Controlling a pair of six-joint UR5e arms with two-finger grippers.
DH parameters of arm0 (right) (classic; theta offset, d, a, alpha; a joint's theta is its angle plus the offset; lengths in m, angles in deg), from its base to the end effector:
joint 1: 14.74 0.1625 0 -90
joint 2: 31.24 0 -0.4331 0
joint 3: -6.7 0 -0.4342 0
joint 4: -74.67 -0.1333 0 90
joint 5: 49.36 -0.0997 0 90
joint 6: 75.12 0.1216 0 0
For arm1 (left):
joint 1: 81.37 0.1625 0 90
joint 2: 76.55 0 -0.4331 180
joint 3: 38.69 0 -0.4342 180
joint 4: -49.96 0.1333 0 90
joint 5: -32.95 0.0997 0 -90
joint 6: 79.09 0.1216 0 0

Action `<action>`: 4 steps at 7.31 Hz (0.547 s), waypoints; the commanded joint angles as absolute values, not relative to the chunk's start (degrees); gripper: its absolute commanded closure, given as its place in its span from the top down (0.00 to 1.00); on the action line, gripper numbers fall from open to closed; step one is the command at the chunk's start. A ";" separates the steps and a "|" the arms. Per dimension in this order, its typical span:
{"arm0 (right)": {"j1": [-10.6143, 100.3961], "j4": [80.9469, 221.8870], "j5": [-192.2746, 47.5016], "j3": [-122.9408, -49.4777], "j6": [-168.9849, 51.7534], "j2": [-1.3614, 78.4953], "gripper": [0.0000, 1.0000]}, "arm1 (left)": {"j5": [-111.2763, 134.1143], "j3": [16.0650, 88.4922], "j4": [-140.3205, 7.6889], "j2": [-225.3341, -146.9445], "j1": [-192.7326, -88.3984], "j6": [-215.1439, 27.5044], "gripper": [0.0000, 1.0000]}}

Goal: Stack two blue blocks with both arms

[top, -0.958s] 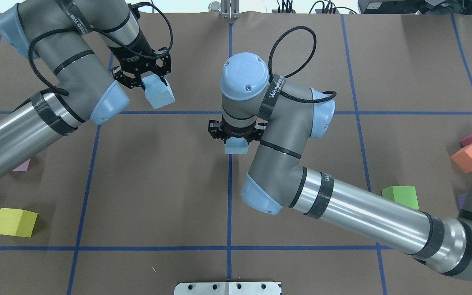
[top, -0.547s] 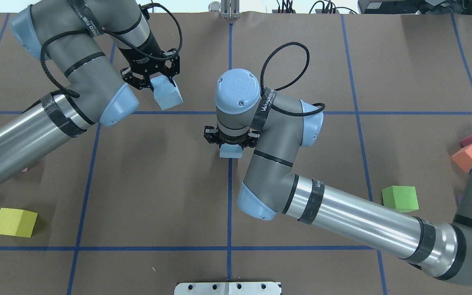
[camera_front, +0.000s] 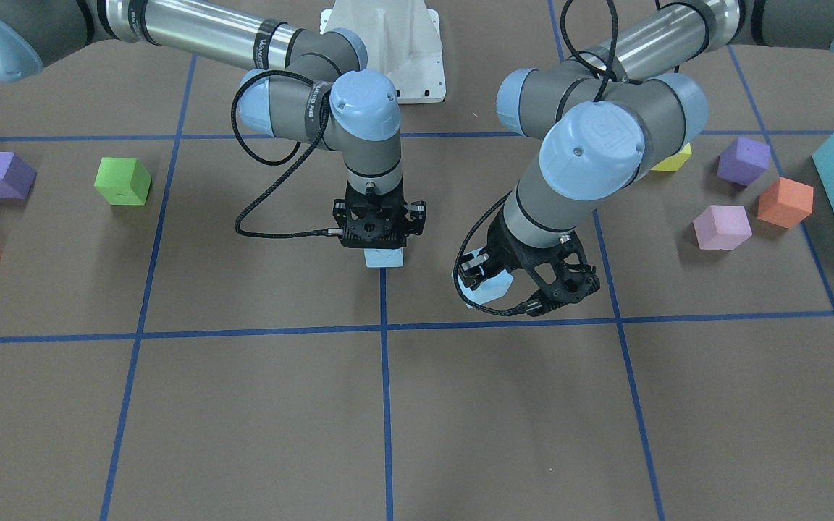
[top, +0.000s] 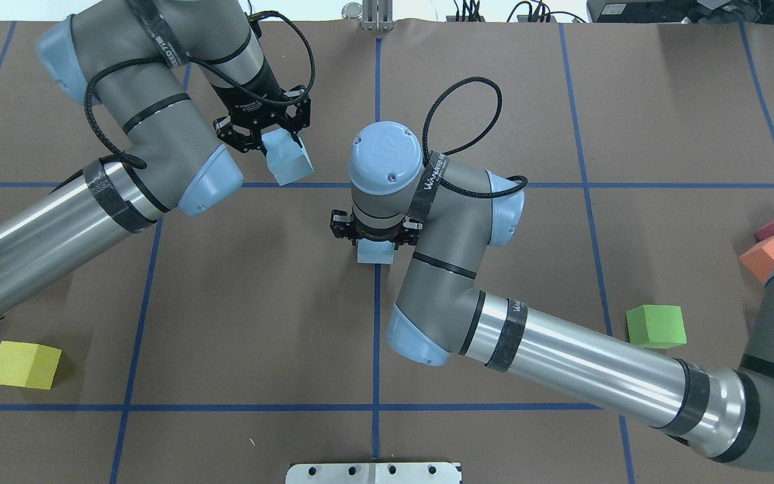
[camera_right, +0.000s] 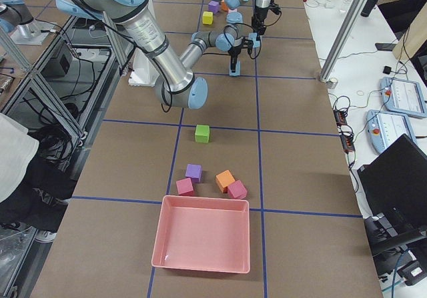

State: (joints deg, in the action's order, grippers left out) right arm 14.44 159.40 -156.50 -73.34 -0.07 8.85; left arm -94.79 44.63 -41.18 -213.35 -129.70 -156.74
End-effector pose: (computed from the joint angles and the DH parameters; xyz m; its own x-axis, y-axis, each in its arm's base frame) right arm -0.6657 -0.4834 0.1737 0.6673 0.0903 0.7393 -0.1150 0.9932 -0.0174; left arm 0.4787 -0.6264 0.1857 0.5572 -0.3716 -0.7426 0.2080 0.9282 -0.3084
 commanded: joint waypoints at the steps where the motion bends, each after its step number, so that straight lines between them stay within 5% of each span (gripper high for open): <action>1: 14.70 156.69 -156.68 -74.07 -0.41 9.01 1.00 | -94.75 44.63 -41.18 -213.83 -129.45 -156.78 0.45; 4: 20.47 157.20 -161.74 -85.08 -8.79 18.62 1.00 | -93.88 44.63 -41.88 -214.44 -127.61 -156.09 0.44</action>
